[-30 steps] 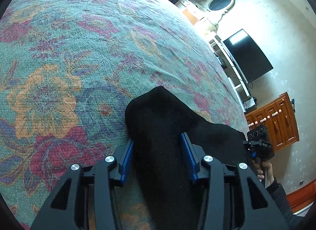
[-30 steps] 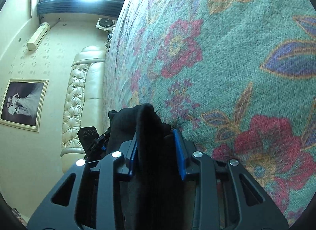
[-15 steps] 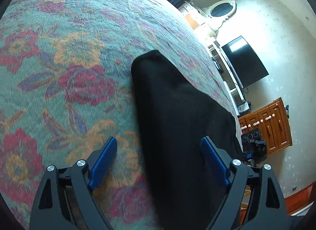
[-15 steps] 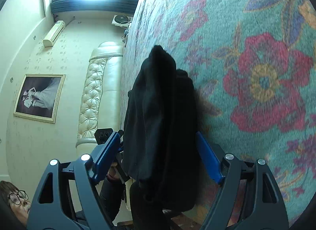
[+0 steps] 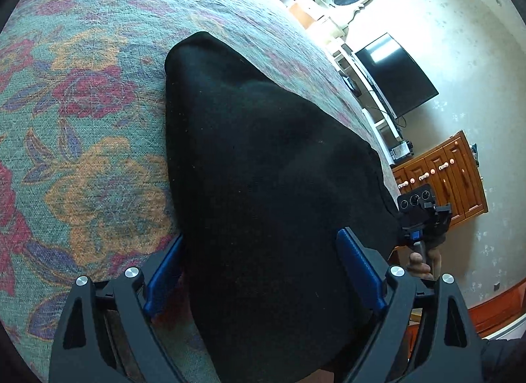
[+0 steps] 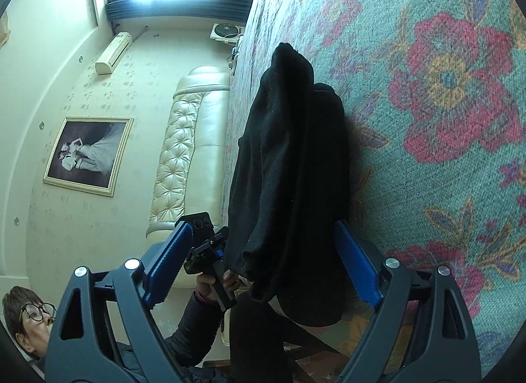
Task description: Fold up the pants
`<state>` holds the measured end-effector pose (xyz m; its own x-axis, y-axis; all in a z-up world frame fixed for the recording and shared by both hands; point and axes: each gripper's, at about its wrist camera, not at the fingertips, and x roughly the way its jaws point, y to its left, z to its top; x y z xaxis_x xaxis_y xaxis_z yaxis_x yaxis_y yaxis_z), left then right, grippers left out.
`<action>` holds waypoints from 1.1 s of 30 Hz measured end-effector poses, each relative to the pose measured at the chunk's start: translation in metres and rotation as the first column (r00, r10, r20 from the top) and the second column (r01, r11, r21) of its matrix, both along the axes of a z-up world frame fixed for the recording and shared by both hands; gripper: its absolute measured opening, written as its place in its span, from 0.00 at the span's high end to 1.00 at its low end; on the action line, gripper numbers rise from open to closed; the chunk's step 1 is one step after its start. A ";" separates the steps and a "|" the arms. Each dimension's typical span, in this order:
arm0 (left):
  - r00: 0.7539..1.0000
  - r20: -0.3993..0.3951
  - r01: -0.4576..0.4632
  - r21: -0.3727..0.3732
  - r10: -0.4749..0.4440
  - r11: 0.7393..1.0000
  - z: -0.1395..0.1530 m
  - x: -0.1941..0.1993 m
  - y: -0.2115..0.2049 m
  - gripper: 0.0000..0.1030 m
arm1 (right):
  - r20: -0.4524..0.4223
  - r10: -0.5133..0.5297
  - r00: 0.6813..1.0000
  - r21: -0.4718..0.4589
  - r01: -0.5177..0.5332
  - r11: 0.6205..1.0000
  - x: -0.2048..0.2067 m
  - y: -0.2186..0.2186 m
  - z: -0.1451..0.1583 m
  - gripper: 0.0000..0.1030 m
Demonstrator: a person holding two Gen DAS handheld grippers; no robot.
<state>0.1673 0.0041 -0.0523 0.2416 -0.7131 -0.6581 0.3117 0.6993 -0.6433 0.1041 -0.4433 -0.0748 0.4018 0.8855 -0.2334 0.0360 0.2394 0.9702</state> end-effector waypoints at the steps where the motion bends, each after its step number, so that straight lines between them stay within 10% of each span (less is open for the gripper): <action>1: 1.000 0.004 0.002 0.007 -0.002 1.000 0.000 0.001 -0.001 0.14 | -0.003 -0.003 1.000 -0.021 0.003 1.000 0.003 0.002 0.002 0.18; 11: 0.999 0.003 0.035 -0.067 -0.035 0.997 -0.010 0.001 0.016 0.14 | -0.035 0.087 0.996 -0.168 -0.092 0.981 -0.006 0.010 0.006 0.15; 20: 0.999 0.029 0.013 0.008 -0.013 1.000 -0.007 0.003 -0.002 0.14 | -0.057 0.089 0.994 -0.077 -0.093 0.993 0.003 0.029 0.001 0.10; 26: 0.999 0.040 0.016 0.013 -0.017 1.000 -0.008 0.002 -0.004 0.14 | -0.120 0.059 0.991 -0.193 -0.081 0.978 0.002 0.028 -0.006 0.51; 33: 0.997 0.075 0.019 0.049 -0.023 0.999 -0.006 0.001 -0.016 0.27 | -0.122 0.047 0.991 -0.178 -0.068 0.982 -0.001 0.021 -0.014 0.61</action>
<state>0.1680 -0.0117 -0.0579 0.2774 -0.6862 -0.6725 0.3733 0.7219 -0.5826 0.1029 -0.4220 -0.0889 0.3121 0.8449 -0.4343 0.1274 0.4158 0.9005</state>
